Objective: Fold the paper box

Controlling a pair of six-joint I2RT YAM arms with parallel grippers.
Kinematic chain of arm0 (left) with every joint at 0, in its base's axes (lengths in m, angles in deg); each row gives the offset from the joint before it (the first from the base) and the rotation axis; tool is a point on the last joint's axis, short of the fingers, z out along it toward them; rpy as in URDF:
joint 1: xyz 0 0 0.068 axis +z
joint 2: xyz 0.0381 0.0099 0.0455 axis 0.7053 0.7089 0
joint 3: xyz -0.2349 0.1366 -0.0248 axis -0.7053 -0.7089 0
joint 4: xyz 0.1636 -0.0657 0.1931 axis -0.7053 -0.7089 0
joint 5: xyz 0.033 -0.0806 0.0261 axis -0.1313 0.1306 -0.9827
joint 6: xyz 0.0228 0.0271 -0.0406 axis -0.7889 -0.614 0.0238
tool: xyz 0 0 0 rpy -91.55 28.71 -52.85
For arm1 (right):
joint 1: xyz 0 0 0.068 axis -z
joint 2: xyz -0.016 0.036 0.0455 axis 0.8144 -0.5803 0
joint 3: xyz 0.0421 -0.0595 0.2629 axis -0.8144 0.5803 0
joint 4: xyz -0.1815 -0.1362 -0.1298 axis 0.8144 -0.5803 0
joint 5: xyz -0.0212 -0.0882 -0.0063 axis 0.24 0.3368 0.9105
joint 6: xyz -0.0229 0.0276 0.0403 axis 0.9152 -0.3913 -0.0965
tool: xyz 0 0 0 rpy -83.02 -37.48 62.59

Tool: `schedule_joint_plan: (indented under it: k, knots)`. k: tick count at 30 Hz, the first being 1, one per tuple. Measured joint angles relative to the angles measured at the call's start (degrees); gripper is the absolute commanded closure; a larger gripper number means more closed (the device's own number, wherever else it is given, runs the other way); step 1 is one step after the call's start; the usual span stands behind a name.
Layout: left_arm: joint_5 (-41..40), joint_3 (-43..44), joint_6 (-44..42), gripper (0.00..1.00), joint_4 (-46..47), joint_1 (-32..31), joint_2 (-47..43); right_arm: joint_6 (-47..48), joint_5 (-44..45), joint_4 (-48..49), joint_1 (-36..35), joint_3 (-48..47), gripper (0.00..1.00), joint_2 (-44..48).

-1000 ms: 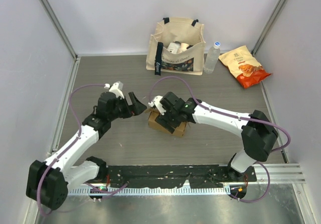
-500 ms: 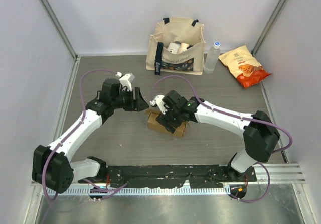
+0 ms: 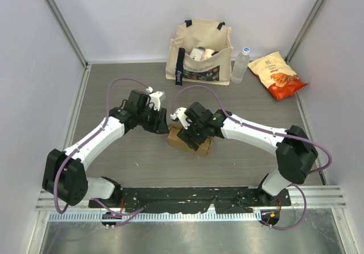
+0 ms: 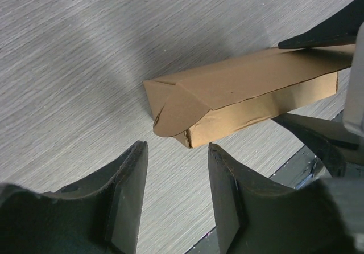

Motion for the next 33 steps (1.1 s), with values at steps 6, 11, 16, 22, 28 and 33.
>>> schedule_joint_plan:
  k: [6,11,16,22,28,33]
  knots:
    - [-0.1,0.7,0.3,0.59,0.0,-0.5,1.1,0.0,-0.1,0.0,0.0,0.0,0.30,0.0]
    - [0.1,2.9,0.4,0.54,0.0,-0.5,4.0,0.0,-0.1,0.0,0.0,0.0,0.30,0.0]
    - [0.1,3.0,0.6,0.51,-0.1,-0.5,4.3,0.0,-0.1,0.0,0.0,0.0,0.30,0.0]
    - [0.6,4.3,0.7,0.59,0.0,-0.7,5.2,0.0,-0.1,0.0,0.0,0.0,0.31,0.0]
    - [1.9,5.5,0.7,0.93,-0.2,-0.9,7.3,0.0,-0.1,0.2,0.0,0.0,0.31,0.0]
    - [1.7,5.7,0.5,0.96,-0.3,-1.4,7.4,0.0,-0.1,0.3,0.0,0.0,0.32,0.0]
